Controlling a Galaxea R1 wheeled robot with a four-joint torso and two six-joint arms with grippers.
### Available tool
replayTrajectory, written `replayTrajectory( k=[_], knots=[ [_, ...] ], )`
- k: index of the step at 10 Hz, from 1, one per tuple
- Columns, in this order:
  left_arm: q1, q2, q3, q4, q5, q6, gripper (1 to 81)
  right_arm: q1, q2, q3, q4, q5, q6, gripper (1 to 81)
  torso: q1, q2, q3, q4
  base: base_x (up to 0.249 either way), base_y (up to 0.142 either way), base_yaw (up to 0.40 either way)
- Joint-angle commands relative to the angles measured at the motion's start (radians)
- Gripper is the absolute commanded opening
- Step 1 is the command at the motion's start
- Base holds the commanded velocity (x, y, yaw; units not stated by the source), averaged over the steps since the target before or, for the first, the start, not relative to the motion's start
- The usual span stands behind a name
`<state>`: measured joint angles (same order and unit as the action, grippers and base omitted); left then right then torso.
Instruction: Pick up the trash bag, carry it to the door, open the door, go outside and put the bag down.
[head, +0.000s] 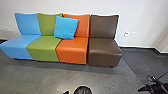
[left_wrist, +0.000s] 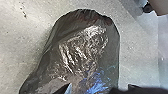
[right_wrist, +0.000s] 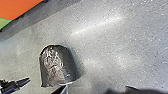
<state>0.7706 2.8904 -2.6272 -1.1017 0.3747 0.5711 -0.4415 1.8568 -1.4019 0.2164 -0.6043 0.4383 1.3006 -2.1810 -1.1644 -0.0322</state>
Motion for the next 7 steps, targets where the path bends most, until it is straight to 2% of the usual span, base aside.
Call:
replayTrajectory(
  k=[1, 2, 3, 5, 7],
  knots=[
    [-0.122, 0.018, -0.007, -0.026, 0.084, -0.007, 81.1, 0.103, -0.049, 0.009, 0.023, -0.049, 0.000, 81.1, 0.186, -0.289, 0.000, 0.000, 0.000, 0.000, 0.000],
    [-0.122, 0.034, -0.019, -0.026, 0.084, -0.008, 81.1, 0.103, -0.049, 0.014, 0.023, -0.049, 0.000, 81.1, 0.085, -0.133, 0.000, 0.000, 0.000, 0.000, 0.000],
    [-0.122, 0.059, -0.039, -0.021, 0.084, -0.008, 81.1, 0.105, -0.049, 0.023, 0.023, -0.049, 0.000, 81.1, 0.107, -0.169, -0.094, -0.024, 0.000, 0.000, 0.000],
    [-0.119, 0.090, -0.065, -0.014, 0.087, -0.008, 81.1, 0.106, -0.045, 0.029, 0.024, -0.048, 0.000, 81.1, 0.140, -0.223, -0.118, -0.029, 0.000, 0.000, 0.000],
    [-0.110, 0.090, -0.066, -0.010, 0.086, -0.008, 81.1, 0.105, -0.043, 0.023, 0.021, -0.048, 0.000, 81.1, 0.181, -0.288, -0.179, -0.039, 0.000, 0.000, 0.000]
  ],
)
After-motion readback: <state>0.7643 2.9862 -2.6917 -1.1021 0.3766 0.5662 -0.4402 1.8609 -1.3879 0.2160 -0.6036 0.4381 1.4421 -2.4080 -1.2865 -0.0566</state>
